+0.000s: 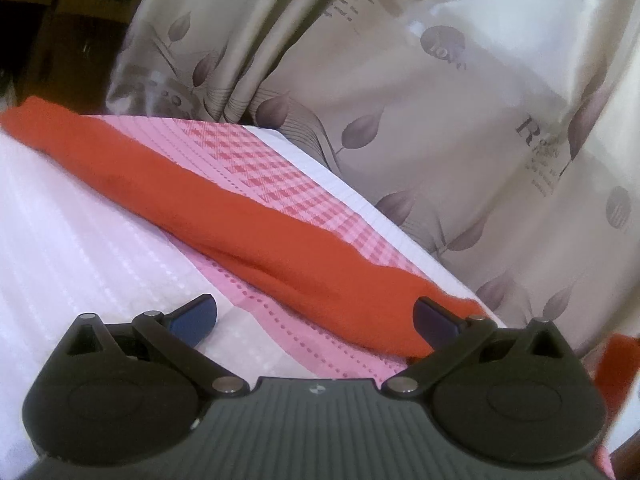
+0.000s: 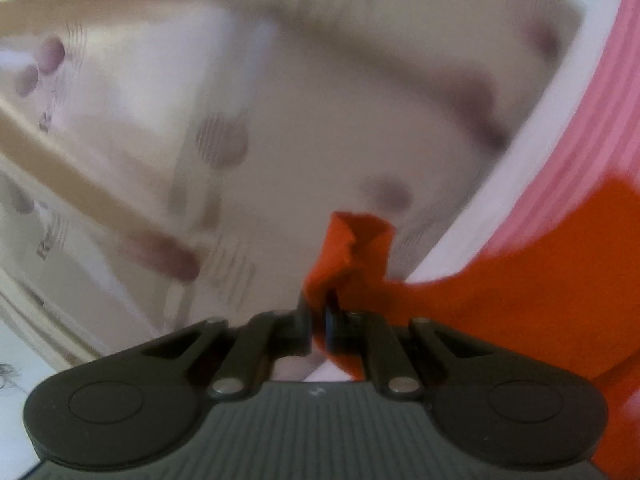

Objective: Fold small clothes

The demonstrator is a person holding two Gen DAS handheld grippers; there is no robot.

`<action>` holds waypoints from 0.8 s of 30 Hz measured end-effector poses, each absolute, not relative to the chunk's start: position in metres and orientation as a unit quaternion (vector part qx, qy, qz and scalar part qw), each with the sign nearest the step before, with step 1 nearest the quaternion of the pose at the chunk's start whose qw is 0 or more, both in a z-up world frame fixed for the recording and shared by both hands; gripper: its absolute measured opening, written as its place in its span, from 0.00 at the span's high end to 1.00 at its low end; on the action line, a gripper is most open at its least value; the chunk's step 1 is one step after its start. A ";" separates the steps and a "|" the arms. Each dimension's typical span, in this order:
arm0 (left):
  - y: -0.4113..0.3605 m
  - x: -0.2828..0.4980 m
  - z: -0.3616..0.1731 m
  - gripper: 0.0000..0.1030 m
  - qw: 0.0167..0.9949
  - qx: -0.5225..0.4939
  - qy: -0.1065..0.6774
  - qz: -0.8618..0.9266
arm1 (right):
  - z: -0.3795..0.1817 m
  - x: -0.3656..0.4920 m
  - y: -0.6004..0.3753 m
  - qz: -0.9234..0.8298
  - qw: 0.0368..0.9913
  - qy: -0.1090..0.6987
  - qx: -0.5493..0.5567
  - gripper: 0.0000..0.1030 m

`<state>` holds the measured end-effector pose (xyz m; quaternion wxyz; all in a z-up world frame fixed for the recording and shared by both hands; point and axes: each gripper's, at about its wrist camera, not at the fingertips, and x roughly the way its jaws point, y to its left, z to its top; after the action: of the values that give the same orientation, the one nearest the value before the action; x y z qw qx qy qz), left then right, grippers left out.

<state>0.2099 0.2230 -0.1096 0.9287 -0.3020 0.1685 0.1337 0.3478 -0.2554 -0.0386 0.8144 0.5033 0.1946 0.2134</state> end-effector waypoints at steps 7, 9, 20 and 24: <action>0.225 0.209 -0.111 0.00 0.927 -0.312 0.165 0.129 | -0.062 0.364 -0.147 0.253 0.819 0.258 0.445 0.94; 0.226 0.209 -0.110 0.00 0.926 -0.314 0.164 0.128 | -0.070 0.366 -0.125 0.259 0.823 0.277 0.422 0.94; 0.227 0.207 -0.110 0.00 0.926 -0.319 0.162 0.125 | -0.106 0.371 -0.074 0.256 0.842 0.329 0.343 0.92; 0.228 0.207 -0.110 0.00 0.926 -0.319 0.163 0.124 | -0.115 0.370 -0.065 0.280 0.832 0.344 0.333 0.88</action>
<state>0.2072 0.2285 -0.1100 0.9256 -0.3185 0.1626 0.1242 0.3698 -0.0651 -0.1152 0.8321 0.3331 0.3442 0.2797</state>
